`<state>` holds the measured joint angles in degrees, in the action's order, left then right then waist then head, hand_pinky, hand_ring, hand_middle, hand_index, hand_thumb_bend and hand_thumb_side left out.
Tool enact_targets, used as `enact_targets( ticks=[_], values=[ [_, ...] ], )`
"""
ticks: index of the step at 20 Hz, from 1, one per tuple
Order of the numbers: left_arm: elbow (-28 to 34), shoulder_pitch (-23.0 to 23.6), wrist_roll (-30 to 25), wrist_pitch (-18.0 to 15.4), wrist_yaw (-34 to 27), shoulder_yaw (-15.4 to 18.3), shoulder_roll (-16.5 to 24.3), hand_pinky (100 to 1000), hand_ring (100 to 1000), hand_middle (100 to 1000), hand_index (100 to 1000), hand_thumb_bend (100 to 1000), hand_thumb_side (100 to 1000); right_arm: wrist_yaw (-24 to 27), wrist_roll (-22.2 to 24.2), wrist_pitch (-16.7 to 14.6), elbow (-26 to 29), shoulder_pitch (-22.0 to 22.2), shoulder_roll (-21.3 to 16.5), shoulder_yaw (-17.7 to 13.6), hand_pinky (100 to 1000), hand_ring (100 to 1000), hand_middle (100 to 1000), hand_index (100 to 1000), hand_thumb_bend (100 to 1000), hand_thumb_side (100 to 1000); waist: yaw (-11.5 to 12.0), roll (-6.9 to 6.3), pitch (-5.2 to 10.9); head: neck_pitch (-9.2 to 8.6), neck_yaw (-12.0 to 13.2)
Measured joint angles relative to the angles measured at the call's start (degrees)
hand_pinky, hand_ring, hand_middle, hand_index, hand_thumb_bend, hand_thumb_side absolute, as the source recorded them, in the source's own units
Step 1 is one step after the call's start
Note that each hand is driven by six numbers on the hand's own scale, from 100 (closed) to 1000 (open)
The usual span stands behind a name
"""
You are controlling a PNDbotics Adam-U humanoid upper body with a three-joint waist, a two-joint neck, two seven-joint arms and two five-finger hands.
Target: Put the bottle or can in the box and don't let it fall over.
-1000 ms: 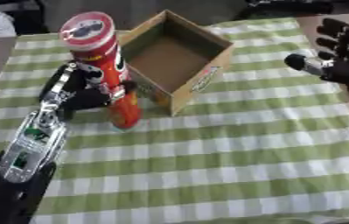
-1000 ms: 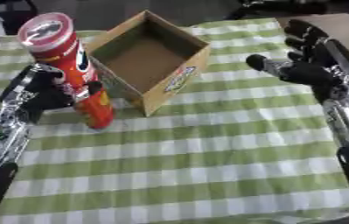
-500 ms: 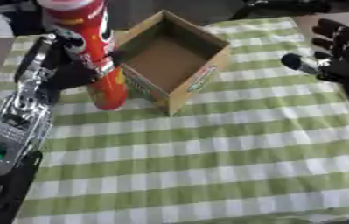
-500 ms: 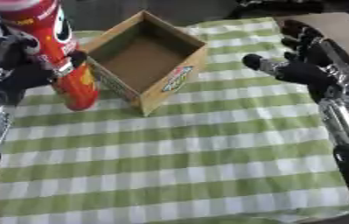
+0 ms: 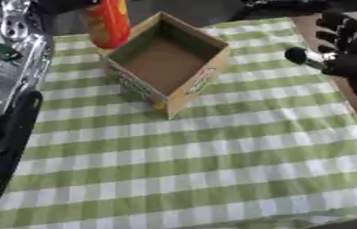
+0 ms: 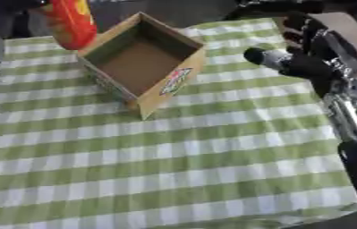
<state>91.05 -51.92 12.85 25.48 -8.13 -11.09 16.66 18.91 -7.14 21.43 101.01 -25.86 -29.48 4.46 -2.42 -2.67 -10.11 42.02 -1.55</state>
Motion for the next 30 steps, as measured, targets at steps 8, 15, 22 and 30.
enact_targets(
  ticks=[8,15,22,30],
  values=[
    [-12.28,-3.60,2.56,0.09,6.73,0.92,-6.82,956,699,704,451,100,126,-0.07,0.74,0.35,0.62,-2.58,1.12,0.84,1000,1000,955,961,785,191,-2.58,0.01,-1.86,-1.92,2.49],
    [-27.50,-5.88,3.95,-8.88,12.52,3.37,-9.70,982,743,776,608,481,200,-0.08,0.95,0.50,0.88,-3.12,1.50,0.93,1000,1000,954,961,786,193,-3.58,0.00,-2.61,-2.85,3.53],
    [-34.51,-6.22,-0.09,-16.00,16.88,4.52,-10.21,1000,787,816,841,813,267,-0.08,1.00,0.44,0.89,-3.06,1.53,0.94,1000,1000,954,962,791,198,-3.49,-0.19,-2.65,-2.88,3.67],
    [-34.57,-6.27,-2.68,-16.51,20.23,5.36,-9.37,1000,781,804,828,801,265,-0.08,0.92,0.39,0.89,-2.49,1.53,0.88,1000,1000,953,963,794,200,-2.61,-0.19,-2.47,-2.48,3.12]
  ],
)
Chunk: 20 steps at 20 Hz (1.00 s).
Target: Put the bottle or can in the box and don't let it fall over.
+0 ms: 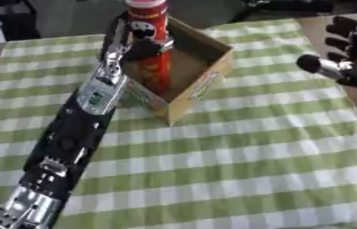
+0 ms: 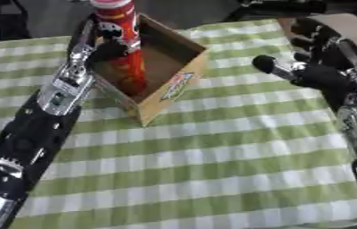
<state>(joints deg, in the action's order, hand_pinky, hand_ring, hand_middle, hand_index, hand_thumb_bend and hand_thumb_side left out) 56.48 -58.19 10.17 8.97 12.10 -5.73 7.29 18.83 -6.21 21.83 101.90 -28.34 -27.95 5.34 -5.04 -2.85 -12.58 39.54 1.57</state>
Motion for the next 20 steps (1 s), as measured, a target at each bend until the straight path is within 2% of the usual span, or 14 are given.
enact_targets(
  ticks=[5,6,7,14,20],
  values=[
    [2.71,2.32,-0.23,0.61,-0.69,0.04,1.86,1000,782,804,829,797,255,0.00,-0.37,-0.14,-0.02,0.88,-0.06,-0.07,1000,1000,953,962,795,201,1.06,-0.05,1.01,0.74,-1.09],
    [3.86,3.17,-0.41,0.75,-1.11,-0.11,2.48,1000,783,805,831,703,350,0.00,-0.46,-0.20,-0.02,1.18,-0.08,-0.18,1000,1000,953,962,795,201,1.37,-0.12,1.21,1.04,-1.36],
    [5.25,4.09,-0.72,0.87,-1.54,-0.26,3.24,1000,784,806,833,798,258,0.00,-0.56,-0.28,-0.02,1.39,-0.10,-0.32,1000,1000,953,962,795,201,1.64,-0.17,1.36,1.25,-1.67],
    [19.31,12.87,-5.18,2.67,-6.01,-2.02,10.04,1000,786,808,827,781,248,0.01,-1.23,-0.51,-0.04,2.29,-0.90,-0.86,1000,1000,954,962,797,202,3.57,-0.16,2.95,3.21,-4.04],
    [32.53,21.01,-6.39,4.04,-9.37,-1.41,15.97,1000,777,781,818,768,228,0.02,-1.41,-0.66,-0.04,2.77,-1.20,-1.09,1000,1000,955,963,802,206,4.50,0.31,3.23,4.15,-4.84]
  ],
)
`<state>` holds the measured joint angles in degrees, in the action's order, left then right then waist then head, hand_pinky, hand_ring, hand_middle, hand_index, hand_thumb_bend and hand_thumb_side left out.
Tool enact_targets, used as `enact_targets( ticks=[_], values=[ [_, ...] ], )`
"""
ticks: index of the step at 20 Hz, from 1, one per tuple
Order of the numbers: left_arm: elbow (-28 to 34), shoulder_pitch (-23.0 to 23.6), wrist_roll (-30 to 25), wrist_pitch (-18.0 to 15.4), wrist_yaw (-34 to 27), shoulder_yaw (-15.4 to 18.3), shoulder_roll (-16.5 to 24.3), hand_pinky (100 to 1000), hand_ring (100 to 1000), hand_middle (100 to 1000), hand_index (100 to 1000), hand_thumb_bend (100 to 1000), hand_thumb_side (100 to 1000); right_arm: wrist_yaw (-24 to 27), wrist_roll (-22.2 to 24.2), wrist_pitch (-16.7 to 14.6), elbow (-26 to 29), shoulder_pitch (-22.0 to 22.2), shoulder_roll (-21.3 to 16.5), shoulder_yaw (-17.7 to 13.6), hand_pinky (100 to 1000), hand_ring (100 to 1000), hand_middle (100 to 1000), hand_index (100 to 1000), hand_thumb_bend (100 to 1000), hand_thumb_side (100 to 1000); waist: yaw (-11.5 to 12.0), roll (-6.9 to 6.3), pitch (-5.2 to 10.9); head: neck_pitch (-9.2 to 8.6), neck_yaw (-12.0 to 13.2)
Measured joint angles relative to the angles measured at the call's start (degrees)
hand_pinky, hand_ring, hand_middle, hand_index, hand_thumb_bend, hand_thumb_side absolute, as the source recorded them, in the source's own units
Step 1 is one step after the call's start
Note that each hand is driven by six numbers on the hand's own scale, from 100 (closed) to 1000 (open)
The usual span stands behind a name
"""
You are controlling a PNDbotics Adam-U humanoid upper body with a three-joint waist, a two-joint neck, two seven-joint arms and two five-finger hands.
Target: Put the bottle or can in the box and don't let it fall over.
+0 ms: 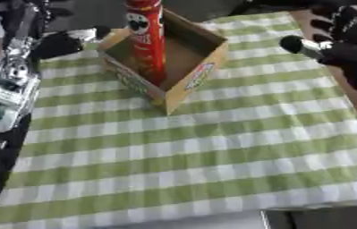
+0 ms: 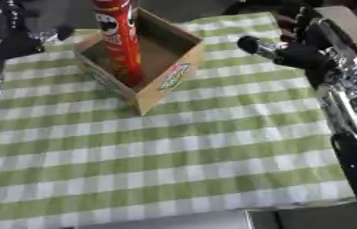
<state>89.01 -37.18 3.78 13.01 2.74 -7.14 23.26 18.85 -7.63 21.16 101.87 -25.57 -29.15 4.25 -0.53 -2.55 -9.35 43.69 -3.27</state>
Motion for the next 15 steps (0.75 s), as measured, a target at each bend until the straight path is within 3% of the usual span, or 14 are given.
enact_targets(
  ticks=[4,5,6,15],
  values=[
    [7.18,5.16,0.11,0.41,-1.06,1.77,3.36,1000,778,789,819,763,199,0.00,-0.09,-0.08,0.00,0.28,-0.30,-0.03,1000,1000,954,962,802,206,0.41,0.22,0.12,0.03,-0.06],
    [8.54,6.29,0.28,0.53,-1.51,2.41,3.92,1000,779,793,821,719,213,0.00,-0.13,-0.09,0.00,0.38,-0.38,-0.12,1000,1000,954,962,802,211,0.57,0.26,0.12,0.03,-0.06],
    [9.73,7.38,0.52,0.68,-2.10,3.12,4.49,1000,780,793,822,764,196,0.00,-0.22,-0.07,0.01,0.40,-0.38,-0.18,1000,1000,954,962,804,208,0.62,0.29,0.12,0.03,-0.06],
    [15.58,13.60,2.23,1.25,-6.98,7.31,7.54,1000,788,805,824,772,143,0.02,-0.70,-0.14,0.02,0.46,-0.66,-0.70,1000,1000,953,961,804,208,0.62,0.58,0.01,-0.02,-0.44]
  ],
)
